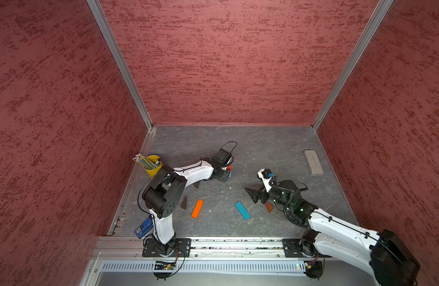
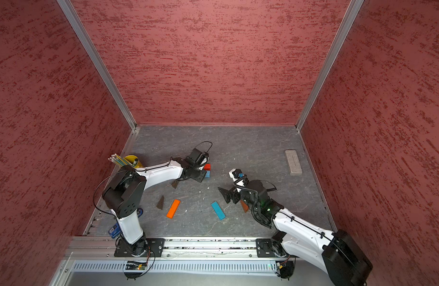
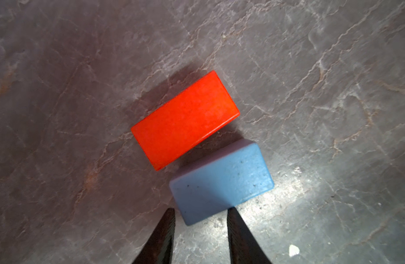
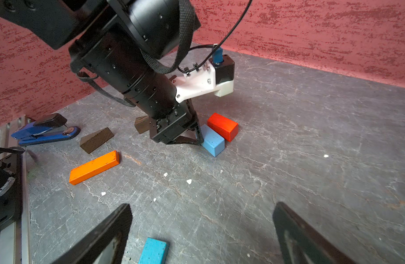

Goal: Assemble a small pinwheel with building blocks
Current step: Assemble the building block at the center of the board.

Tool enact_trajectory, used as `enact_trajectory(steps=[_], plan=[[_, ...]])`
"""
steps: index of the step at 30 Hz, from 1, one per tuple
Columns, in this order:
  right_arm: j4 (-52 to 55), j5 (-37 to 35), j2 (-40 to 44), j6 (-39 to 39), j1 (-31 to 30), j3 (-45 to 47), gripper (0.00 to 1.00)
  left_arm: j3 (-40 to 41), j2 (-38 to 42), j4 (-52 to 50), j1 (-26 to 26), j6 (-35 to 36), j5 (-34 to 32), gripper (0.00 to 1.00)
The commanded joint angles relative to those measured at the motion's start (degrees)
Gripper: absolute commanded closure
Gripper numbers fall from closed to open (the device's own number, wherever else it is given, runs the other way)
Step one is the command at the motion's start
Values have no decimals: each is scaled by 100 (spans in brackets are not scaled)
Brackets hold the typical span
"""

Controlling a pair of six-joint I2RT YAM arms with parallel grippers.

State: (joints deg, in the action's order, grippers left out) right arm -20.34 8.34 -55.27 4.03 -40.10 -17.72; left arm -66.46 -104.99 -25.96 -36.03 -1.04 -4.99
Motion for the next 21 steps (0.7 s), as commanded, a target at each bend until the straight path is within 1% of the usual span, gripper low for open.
enact_trajectory(steps=[1, 21], plan=[[-185, 45, -11, -4, -50, 40, 1, -130, -135, 64, 26, -14, 12, 60], [-199, 71, -46, -16, -43, 40, 1, -236, -285, 99, 86, -274, -27, 61]])
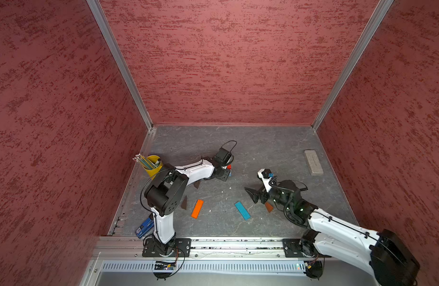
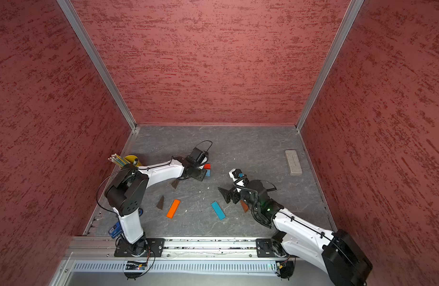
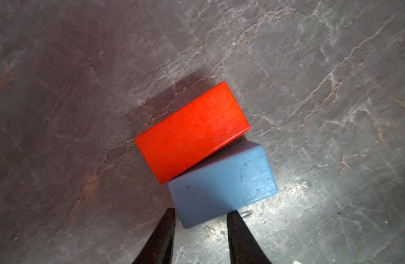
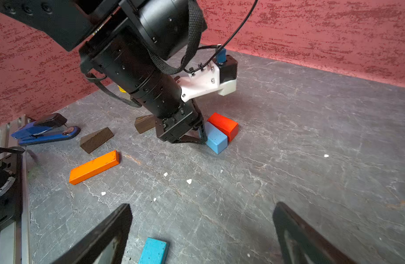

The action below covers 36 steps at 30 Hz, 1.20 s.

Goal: Assemble a small pinwheel with building blocks
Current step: Assemble the building block at the center of the board, then pick up the building block from the center of the board.

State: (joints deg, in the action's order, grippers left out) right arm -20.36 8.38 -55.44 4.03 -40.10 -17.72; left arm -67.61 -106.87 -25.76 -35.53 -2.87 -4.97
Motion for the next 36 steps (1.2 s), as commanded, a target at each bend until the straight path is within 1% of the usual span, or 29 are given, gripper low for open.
enact_trajectory(steps=[1, 10, 16, 25, 28, 31, 33, 36], plan=[[-196, 71, -28, -16, -49, 40, 1, -126, -99, 80, 37, -95, -26, 61], [-205, 75, -55, -12, -43, 31, 1, -98, -132, 172, 72, -194, 106, 61], [-205, 91, -72, -23, -50, 22, 1, -94, -141, 220, 81, -281, 75, 61], [-223, 102, -84, -25, -43, 29, 1, -73, -90, 233, 98, -280, 161, 58], [-232, 95, -90, -21, -44, 31, 1, 58, 141, 311, 89, -233, 340, 56], [-206, 61, -90, -16, -50, 22, 1, 159, 636, 105, 98, -141, 290, 56], [-230, 54, -119, -20, -50, 14, 1, 271, 1098, -102, 144, 59, 217, 55], [-53, 175, -362, -110, -52, -230, 1, 448, 1771, -433, 305, 574, 270, 55]])
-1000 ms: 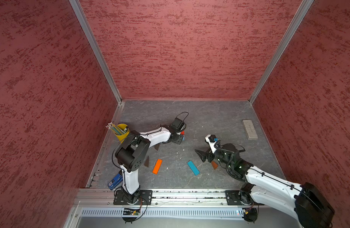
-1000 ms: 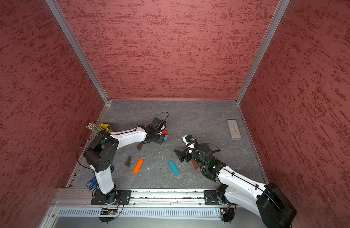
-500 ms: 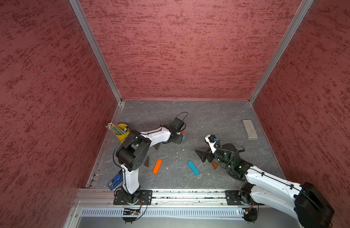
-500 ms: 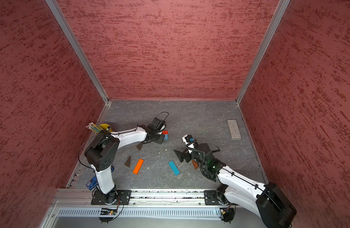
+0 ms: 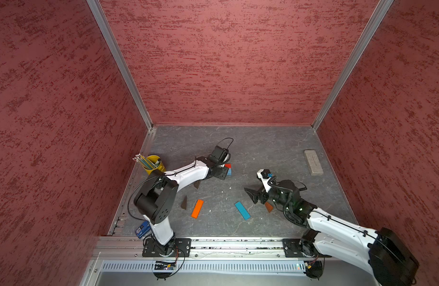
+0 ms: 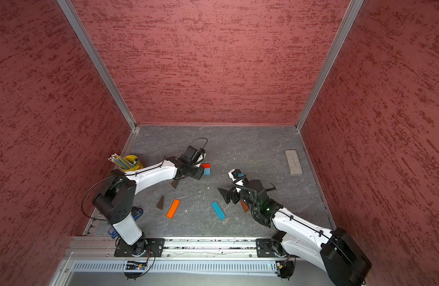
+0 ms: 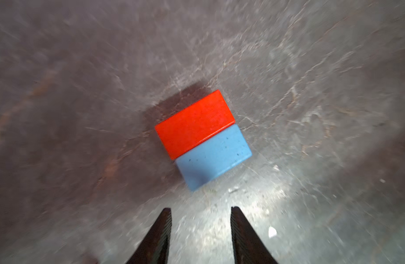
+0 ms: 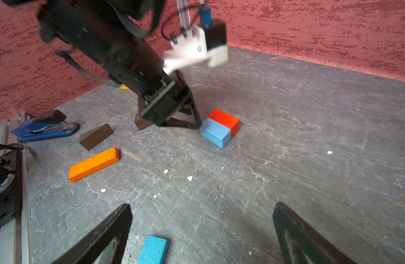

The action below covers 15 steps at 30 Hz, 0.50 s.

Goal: Assemble a small pinwheel with building blocks
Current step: Pick up the building block from the center of the board.

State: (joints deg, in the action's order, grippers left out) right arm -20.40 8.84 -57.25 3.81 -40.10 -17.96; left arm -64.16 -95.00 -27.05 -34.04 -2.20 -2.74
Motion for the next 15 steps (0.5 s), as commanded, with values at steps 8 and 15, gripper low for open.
enact_trajectory(steps=[8, 15], plan=[[-280, 438, -783, -313, -190, -675, 1, 516, 1482, -1689, 1096, 1887, 59, 53], [-492, 470, -758, -221, -279, -511, 1, 1027, 1474, -2055, 1207, 2084, 155, 50]])
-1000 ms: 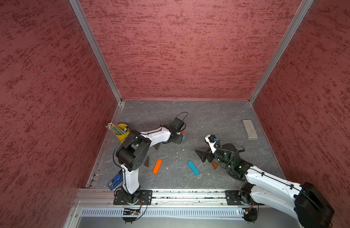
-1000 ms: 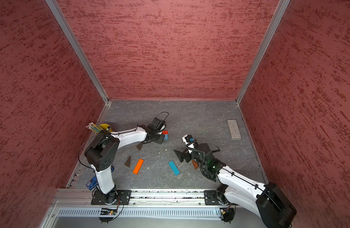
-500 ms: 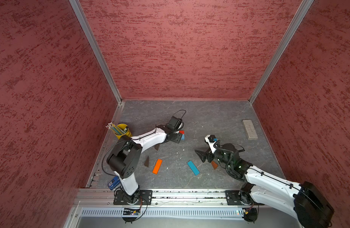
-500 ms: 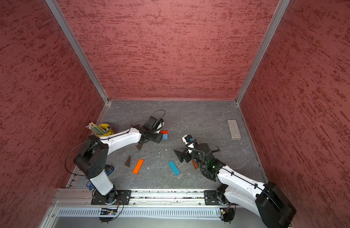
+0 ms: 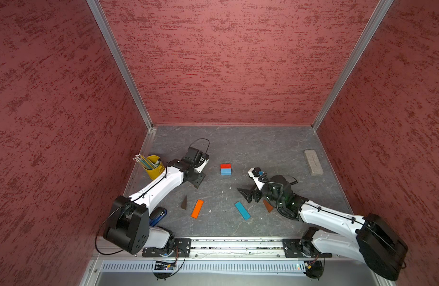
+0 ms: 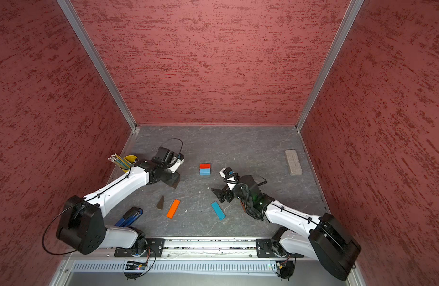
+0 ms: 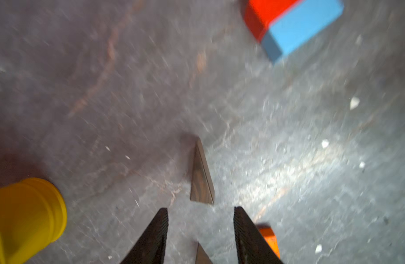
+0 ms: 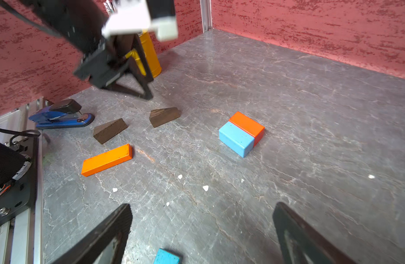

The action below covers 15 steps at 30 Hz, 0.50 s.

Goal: Assemble a small pinwheel with building blocks
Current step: Pick up the building block from the center of the board.

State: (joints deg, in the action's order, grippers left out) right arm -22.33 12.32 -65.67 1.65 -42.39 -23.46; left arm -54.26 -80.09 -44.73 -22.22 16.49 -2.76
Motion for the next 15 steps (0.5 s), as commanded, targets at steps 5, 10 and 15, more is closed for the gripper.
enact_trajectory(steps=[5, 10, 15], plan=[[-290, 52, 175, 28, -50, 129, 1, -21, -363, -314, 23, -50, 32, 50], [-263, 31, 221, 42, -46, 131, 1, -32, -601, -123, 42, -304, -112, 50], [-254, 27, 227, 55, -50, 138, 1, -49, -736, -12, 133, -549, -251, 51]])
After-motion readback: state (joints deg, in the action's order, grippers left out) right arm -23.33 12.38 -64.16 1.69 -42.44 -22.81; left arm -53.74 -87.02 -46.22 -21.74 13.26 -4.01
